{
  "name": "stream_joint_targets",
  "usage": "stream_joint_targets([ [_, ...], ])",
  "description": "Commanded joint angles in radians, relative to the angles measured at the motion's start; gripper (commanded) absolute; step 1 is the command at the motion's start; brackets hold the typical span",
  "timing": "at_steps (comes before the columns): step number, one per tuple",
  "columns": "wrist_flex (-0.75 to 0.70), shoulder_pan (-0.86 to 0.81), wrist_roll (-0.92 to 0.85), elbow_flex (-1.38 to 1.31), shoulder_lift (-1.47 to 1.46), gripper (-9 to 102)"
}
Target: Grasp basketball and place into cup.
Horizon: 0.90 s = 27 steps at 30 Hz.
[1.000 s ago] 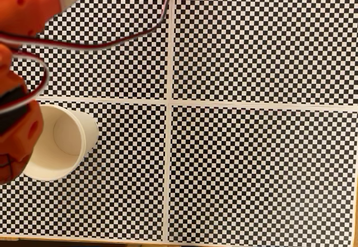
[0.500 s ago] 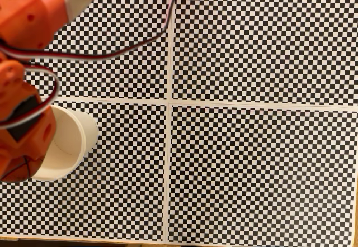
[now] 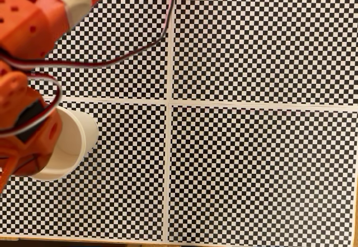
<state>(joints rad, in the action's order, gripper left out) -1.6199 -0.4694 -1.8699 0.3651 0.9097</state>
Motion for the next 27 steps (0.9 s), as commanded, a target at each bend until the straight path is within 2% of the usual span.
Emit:
stream_joint_targets([
  [1, -0.04, -0.003, -0.029, -0.055, 0.012, 7],
  [7, -0.057, 0.003, -0.018, -0.083, 0.015, 17],
  [27, -0.057, 0.017, 0.054, -0.291, -0.101, 19],
])
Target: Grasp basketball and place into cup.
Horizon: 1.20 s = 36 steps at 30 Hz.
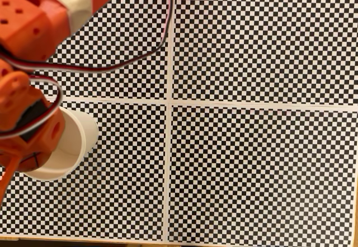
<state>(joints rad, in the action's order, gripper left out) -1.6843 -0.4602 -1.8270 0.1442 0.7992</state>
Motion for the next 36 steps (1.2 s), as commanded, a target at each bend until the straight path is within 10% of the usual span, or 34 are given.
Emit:
stream_joint_targets([
  [1, 0.008, 0.009, 0.017, -0.087, 0.002, 20],
  [36, -0.002, 0.046, 0.046, -0.183, -0.029, 41],
])
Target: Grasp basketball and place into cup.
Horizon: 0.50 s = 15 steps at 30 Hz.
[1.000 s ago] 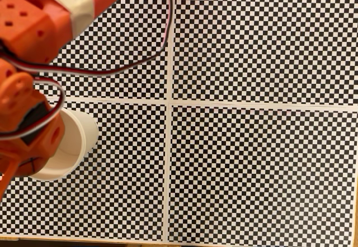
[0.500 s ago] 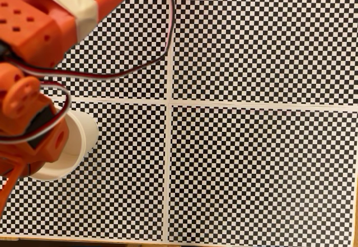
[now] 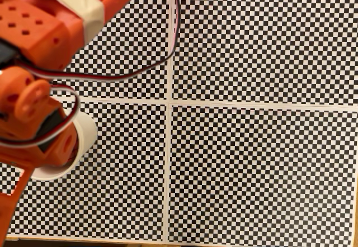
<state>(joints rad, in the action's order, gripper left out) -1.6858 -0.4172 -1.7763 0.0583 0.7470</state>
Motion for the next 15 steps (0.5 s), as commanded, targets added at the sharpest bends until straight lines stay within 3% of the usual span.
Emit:
stream_joint_targets([
  [1, 0.0, 0.002, -0.003, -0.097, 0.023, 40],
  [6, -0.017, -0.006, 0.009, -0.109, 0.038, 31],
  [12, -0.032, -0.02, 0.058, -0.186, 0.044, 2],
  [15, -0.034, -0.02, 0.063, -0.201, 0.048, 0],
])
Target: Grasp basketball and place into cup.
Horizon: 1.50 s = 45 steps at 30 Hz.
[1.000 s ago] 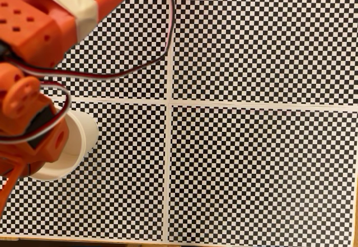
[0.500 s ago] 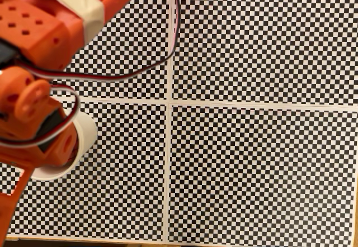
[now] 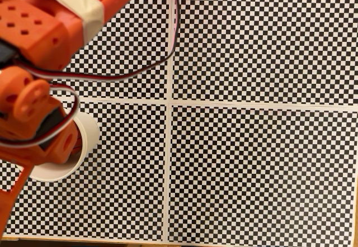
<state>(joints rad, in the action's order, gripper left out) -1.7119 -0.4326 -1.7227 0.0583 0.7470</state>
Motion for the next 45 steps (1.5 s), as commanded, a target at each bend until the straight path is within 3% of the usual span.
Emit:
stream_joint_targets([
  [1, -0.008, -0.005, -0.006, -0.207, 0.048, 0],
  [30, -0.017, 0.143, -0.011, -0.213, 0.216, 0],
  [45, -0.015, 0.178, -0.043, 0.35, 0.678, 0],
])
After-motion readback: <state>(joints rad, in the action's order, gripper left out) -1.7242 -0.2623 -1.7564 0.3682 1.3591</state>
